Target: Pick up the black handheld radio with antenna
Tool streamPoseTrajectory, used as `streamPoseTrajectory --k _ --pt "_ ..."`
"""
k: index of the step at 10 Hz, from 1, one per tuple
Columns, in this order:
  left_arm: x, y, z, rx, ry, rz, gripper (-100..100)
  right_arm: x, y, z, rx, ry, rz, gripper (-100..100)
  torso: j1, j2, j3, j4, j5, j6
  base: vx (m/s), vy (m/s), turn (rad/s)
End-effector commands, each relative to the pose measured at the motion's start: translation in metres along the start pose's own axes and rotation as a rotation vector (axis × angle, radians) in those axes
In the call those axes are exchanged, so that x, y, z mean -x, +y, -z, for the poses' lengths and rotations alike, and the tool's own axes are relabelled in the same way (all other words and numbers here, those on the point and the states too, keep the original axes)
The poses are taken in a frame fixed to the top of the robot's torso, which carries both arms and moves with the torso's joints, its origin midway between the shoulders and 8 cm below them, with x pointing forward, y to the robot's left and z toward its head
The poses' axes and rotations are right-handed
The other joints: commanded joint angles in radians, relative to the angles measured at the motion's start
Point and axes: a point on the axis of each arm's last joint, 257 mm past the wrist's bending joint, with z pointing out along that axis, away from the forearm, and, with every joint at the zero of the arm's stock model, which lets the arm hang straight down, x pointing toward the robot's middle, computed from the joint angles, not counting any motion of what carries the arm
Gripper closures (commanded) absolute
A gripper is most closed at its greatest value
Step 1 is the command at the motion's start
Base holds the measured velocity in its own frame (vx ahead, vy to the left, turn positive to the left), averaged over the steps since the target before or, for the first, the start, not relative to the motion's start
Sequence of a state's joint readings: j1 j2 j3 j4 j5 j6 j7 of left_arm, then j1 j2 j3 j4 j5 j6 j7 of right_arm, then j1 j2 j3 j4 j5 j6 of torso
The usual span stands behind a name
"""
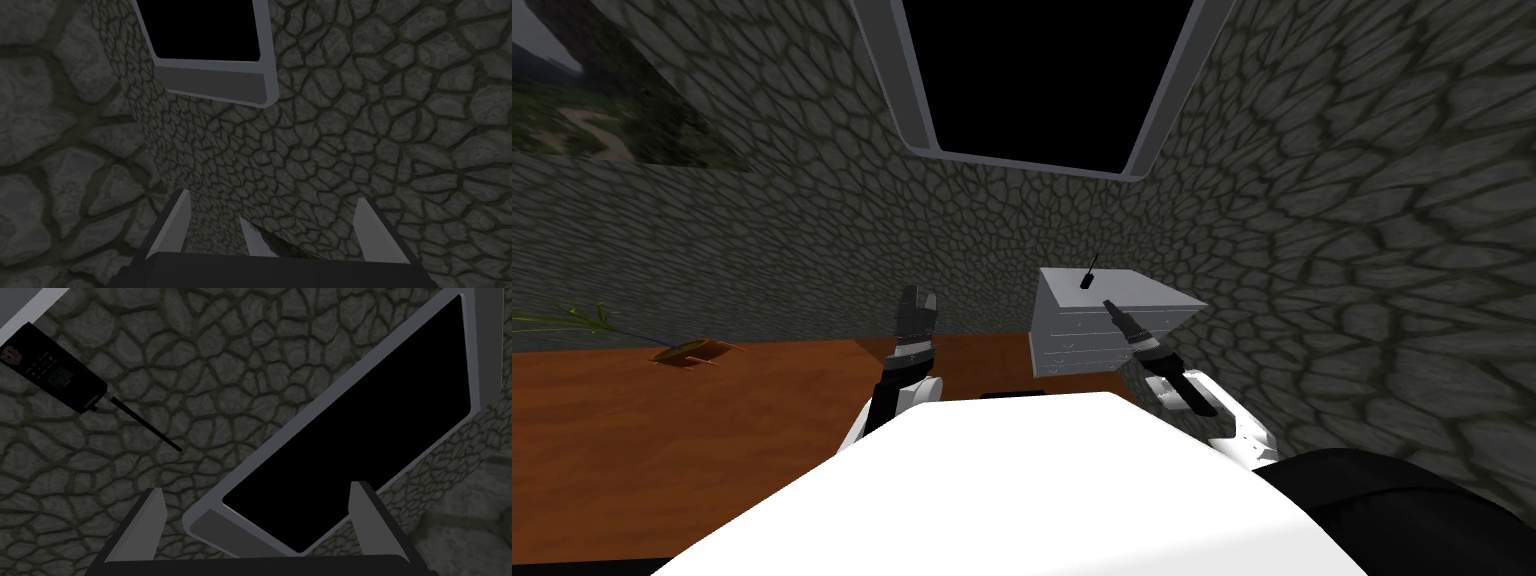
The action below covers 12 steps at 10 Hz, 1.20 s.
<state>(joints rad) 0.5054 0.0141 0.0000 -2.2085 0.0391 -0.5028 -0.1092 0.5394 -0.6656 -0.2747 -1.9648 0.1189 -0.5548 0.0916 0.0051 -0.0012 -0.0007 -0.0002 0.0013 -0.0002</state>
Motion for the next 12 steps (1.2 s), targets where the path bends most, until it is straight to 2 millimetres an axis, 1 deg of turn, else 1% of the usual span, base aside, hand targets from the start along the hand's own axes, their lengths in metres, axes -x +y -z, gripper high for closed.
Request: streamPoseTrajectory --k 1,6,10,11,12 --pt "0.000 0.000 0.000 0.000 0.000 0.000 0 0.001 -0.012 0.002 -0.024 0.044 0.072 -100 0.000 0.000 0.000 0.000 0.000 0.000 0.016 0.070 0.006" --pt "0.000 0.000 0.000 0.000 0.000 0.000 0 0.016 -0.061 0.014 -0.125 0.178 0.306 -100 -0.002 -0.003 -0.002 -0.001 -0.001 0.000 0.047 0.049 0.025" --pt "0.000 0.000 0.000 0.000 0.000 0.000 0 0.039 -0.108 0.029 -0.230 0.291 0.518 -100 -0.003 -0.005 -0.003 -0.001 -0.001 0.000 0.078 0.036 0.048" --pt "0.000 0.000 0.000 0.000 0.000 0.000 0 0.039 -0.108 0.028 -0.228 0.294 0.521 -100 -0.003 -0.005 -0.003 -0.001 -0.001 0.000 0.058 0.018 0.014" --pt "0.000 0.000 0.000 0.000 0.000 0.000 0 0.047 -0.119 0.031 -0.253 0.323 0.577 -100 -0.004 -0.004 -0.002 -0.001 -0.001 0.000 0.061 0.011 0.028"
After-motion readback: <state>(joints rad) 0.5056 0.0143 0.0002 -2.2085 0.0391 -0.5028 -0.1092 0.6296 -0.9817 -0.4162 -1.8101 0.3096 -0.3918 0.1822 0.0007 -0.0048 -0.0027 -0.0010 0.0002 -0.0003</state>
